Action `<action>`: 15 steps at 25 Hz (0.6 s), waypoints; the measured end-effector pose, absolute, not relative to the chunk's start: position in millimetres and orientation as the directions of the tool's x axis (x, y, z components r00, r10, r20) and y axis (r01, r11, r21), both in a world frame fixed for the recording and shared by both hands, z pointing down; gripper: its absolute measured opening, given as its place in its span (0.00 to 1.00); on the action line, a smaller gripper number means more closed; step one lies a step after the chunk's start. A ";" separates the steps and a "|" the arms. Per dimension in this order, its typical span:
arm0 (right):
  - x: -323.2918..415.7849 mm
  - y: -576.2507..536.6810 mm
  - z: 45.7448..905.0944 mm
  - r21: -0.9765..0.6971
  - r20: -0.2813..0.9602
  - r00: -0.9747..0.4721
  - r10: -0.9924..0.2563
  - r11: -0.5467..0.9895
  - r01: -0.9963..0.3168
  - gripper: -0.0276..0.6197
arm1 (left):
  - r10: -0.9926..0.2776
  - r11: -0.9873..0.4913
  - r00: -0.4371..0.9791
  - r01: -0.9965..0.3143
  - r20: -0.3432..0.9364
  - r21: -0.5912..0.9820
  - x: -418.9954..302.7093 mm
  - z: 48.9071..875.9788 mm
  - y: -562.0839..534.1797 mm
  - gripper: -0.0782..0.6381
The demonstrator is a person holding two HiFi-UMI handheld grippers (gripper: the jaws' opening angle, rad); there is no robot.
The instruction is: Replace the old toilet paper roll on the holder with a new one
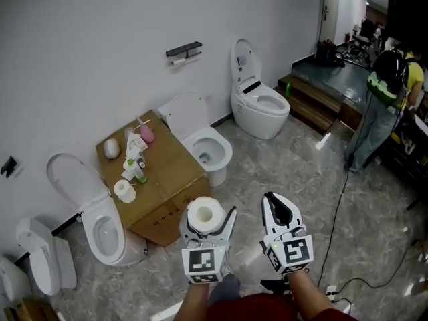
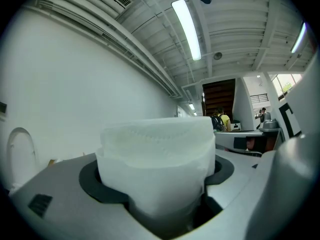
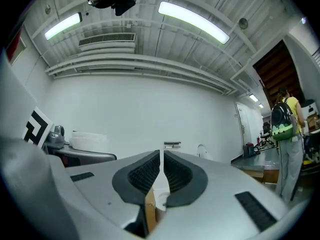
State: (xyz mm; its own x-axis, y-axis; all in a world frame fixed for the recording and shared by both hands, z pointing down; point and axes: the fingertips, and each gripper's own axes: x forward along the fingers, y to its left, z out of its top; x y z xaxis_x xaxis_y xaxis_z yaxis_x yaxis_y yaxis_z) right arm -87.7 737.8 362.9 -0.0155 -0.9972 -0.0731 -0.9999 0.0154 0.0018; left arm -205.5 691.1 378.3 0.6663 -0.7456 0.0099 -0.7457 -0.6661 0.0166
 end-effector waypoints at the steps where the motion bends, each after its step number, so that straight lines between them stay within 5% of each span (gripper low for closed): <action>1: -89.4 722.0 360.9 0.013 -0.072 -0.021 -0.997 0.020 -1.000 0.10 | -0.746 -0.666 0.666 -0.746 0.008 0.019 -206.2 377.1 675.0 0.75; 15: -74.1 563.5 353.7 -0.013 -0.072 0.015 -0.997 -0.014 -1.000 0.10 | -0.736 -0.677 0.677 -0.736 0.004 -0.012 -197.5 367.8 517.7 0.75</action>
State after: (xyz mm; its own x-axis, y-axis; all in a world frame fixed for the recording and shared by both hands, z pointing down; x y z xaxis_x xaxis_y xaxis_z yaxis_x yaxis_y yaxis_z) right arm -74.1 563.5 353.7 0.0154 -0.9973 -0.0721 -0.9998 -0.0145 -0.0127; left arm -197.5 517.7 367.8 0.6769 -0.7361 0.0037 -0.7360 -0.6769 -0.0125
